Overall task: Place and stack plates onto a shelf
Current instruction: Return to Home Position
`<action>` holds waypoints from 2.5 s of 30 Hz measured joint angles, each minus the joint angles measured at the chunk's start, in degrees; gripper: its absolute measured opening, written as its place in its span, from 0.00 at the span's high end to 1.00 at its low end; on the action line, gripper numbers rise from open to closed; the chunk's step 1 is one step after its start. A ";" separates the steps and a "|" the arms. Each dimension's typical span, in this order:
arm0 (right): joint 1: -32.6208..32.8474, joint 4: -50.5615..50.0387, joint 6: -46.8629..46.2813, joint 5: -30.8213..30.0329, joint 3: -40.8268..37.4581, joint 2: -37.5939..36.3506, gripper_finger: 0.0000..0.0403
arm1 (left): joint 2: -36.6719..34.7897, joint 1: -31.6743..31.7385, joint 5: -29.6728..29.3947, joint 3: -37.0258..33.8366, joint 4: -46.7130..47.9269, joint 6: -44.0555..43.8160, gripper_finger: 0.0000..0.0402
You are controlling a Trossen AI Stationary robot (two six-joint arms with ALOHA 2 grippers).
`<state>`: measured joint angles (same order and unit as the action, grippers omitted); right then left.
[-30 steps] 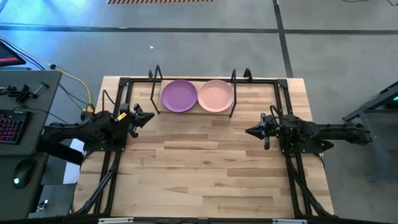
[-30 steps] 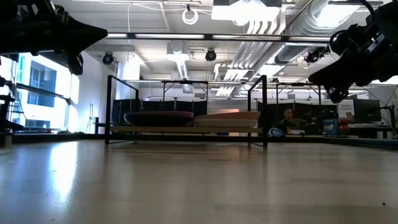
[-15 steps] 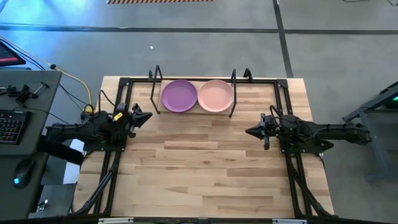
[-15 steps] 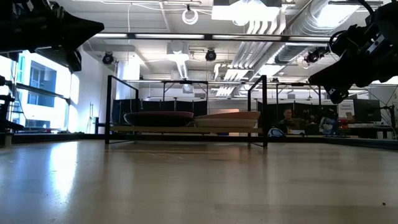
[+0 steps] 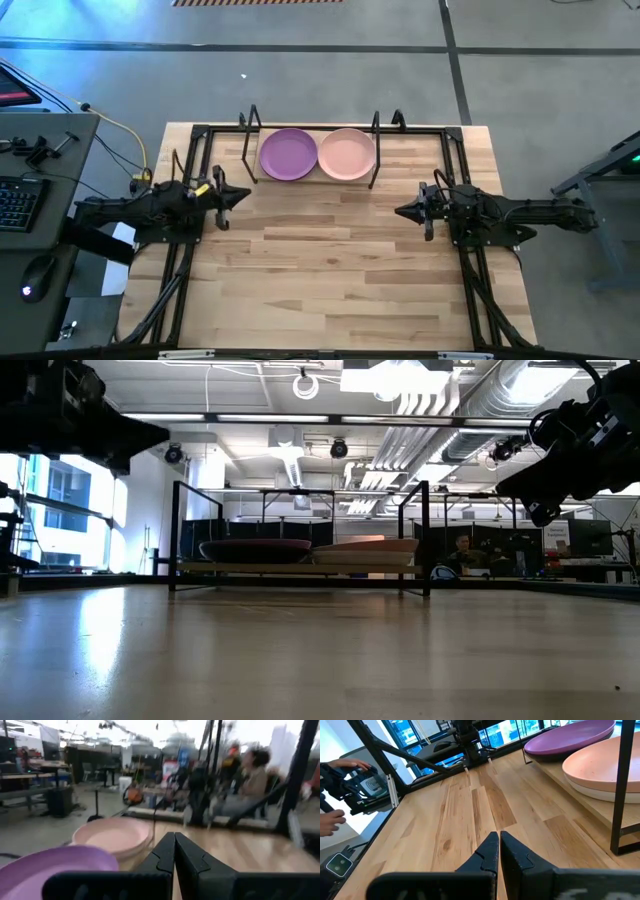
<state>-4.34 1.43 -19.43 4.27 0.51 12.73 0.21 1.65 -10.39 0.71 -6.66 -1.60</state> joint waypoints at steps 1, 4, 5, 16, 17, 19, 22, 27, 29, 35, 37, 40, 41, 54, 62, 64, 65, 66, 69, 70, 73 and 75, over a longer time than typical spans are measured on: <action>0.00 0.00 0.00 0.00 0.00 0.00 1.00 | 0.00 -0.23 -0.66 0.00 1.29 0.98 1.00; 0.00 0.00 -0.01 0.00 0.00 0.00 1.00 | 0.00 -0.63 -2.26 -0.02 4.29 0.19 1.00; 0.00 0.00 -0.01 0.00 -0.01 0.00 1.00 | 0.00 -0.63 -2.12 -0.02 4.44 0.38 1.00; 0.00 0.00 -0.01 -0.02 -0.02 0.00 1.00 | 0.06 -0.55 -1.33 -0.02 3.88 -6.81 1.00; 0.00 0.00 -0.01 0.00 -0.02 0.00 1.00 | 0.34 -0.55 -1.33 -0.02 3.91 -7.04 1.00; 0.00 0.00 -0.01 0.00 -0.02 0.00 1.00 | 0.59 -0.55 -1.31 -0.02 4.39 -7.19 1.00; 0.00 0.00 -0.01 0.00 -0.02 0.00 1.00 | 0.58 -0.55 -1.31 -0.02 4.30 -7.20 1.00; -0.02 0.00 -0.01 -0.02 -0.04 0.00 1.00 | 0.57 -0.55 -1.31 -0.02 4.27 -7.20 1.00; -0.01 0.00 0.00 0.00 -0.04 0.00 1.00 | 0.57 -0.55 -1.31 -0.02 4.27 -7.20 1.00; 0.04 0.07 3.21 1.39 -0.04 -1.57 1.00 | 0.57 -0.55 -1.31 -0.02 4.27 -7.22 1.00; 0.27 0.11 9.90 1.02 -0.04 -5.00 1.00 | 0.57 -0.55 -1.31 -0.02 4.27 -7.22 1.00; -0.19 -0.09 21.22 -1.13 -0.04 -11.66 1.00 | 0.57 -0.55 -1.31 -0.02 4.27 -7.22 1.00; -0.76 0.25 24.32 -1.78 -0.04 -12.70 1.00 | 0.58 -0.55 -1.31 -0.02 4.28 -7.23 1.00; 0.00 -0.63 22.18 -3.68 -0.02 -12.23 1.00 | 1.14 -0.55 -1.77 -0.02 4.16 -7.27 1.00; 0.00 -0.68 16.36 -3.71 0.00 -11.26 1.00 | 1.25 -0.55 -1.77 -0.02 4.27 -7.25 1.00; 0.00 -0.68 16.67 -3.69 0.00 -11.26 1.00 | 1.25 -0.55 -1.77 -0.02 4.27 -7.24 1.00; 0.00 -0.68 16.72 -3.70 0.00 -11.26 1.00 | 1.25 -0.55 -1.77 -0.02 4.27 -7.24 1.00; 0.00 -0.70 16.71 -3.71 0.00 -11.26 1.00 | 1.25 -0.55 -1.77 -0.02 4.27 -7.24 1.00; 0.00 -0.70 16.75 -3.69 0.00 -11.26 1.00 | 1.25 -0.55 -1.77 -0.02 4.27 -7.24 1.00; 0.00 -0.72 16.77 -3.69 0.00 -11.26 1.00 | 1.25 -0.55 -1.77 -0.02 4.27 -7.24 1.00; 0.00 -0.72 16.81 -3.69 0.00 -11.26 1.00 | 1.25 -0.55 -1.77 -0.02 4.27 -7.24 1.00; 0.00 -0.73 16.82 -3.69 0.00 -11.26 1.00 | 1.25 -0.55 -1.77 -0.02 4.27 -7.24 1.00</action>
<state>-4.34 0.71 -2.61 0.58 0.51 1.48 1.45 1.10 -12.16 0.69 -2.39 -8.84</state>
